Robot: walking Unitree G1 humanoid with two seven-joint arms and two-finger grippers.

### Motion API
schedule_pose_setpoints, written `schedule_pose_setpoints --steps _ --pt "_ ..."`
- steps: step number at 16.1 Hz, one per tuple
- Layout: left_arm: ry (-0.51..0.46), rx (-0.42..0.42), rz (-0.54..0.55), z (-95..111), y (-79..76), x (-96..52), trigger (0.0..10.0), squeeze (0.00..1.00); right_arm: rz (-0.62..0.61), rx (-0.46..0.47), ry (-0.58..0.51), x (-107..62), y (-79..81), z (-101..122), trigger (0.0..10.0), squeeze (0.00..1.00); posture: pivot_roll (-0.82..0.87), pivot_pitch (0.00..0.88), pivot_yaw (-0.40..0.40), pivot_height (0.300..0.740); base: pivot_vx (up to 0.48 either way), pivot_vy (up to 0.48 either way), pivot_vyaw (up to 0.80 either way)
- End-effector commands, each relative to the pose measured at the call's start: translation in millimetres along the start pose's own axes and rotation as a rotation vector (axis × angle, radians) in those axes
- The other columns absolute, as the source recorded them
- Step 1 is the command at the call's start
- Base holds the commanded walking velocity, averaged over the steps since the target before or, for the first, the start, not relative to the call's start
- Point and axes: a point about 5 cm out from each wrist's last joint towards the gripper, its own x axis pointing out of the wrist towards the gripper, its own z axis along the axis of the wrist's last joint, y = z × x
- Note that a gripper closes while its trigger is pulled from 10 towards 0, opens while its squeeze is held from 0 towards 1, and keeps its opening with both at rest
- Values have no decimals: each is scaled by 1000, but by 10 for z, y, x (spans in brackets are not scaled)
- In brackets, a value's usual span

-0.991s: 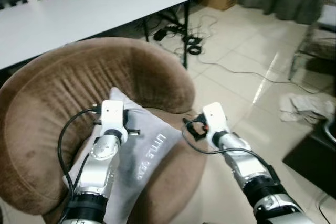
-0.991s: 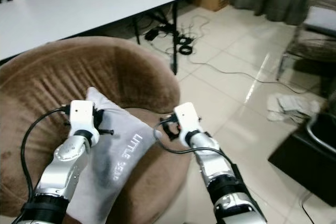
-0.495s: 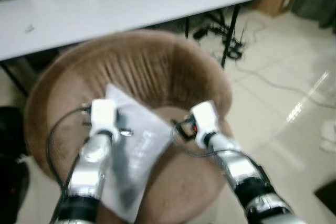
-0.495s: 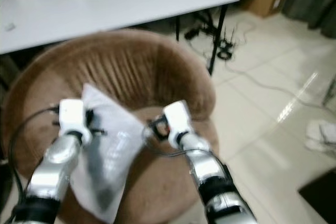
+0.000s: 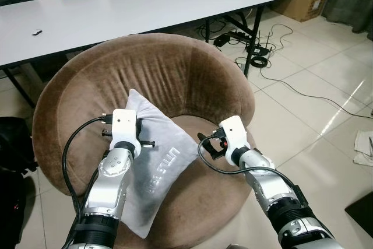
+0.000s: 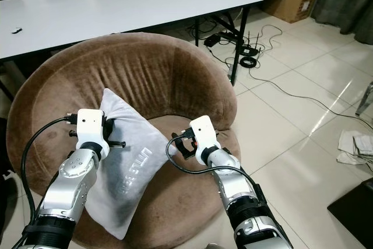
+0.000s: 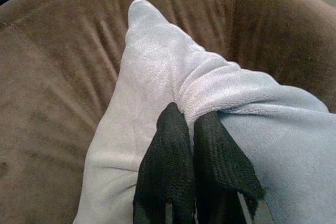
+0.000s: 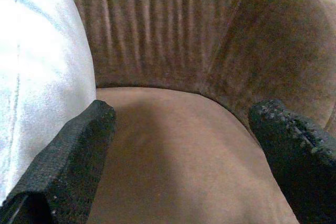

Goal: Move the pillow to the sofa from floor

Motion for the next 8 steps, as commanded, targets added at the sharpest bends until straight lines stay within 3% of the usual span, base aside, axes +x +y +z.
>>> schedule_pose_setpoints --steps 1,4,8 --pt "-11 12 0 36 -2 4 10000 0 -18 -1 -6 -10 -13 1 10000 0 -120 0 42 740 0 0 0" --pt "-10 15 -1 26 -12 5 10000 0 17 -12 -76 -30 -7 68 10000 0 -123 0 41 740 0 0 0" --pt "-7 16 -1 18 -20 1 10000 0 12 5 -38 -31 0 21 10000 0 -125 0 41 735 0 0 0"
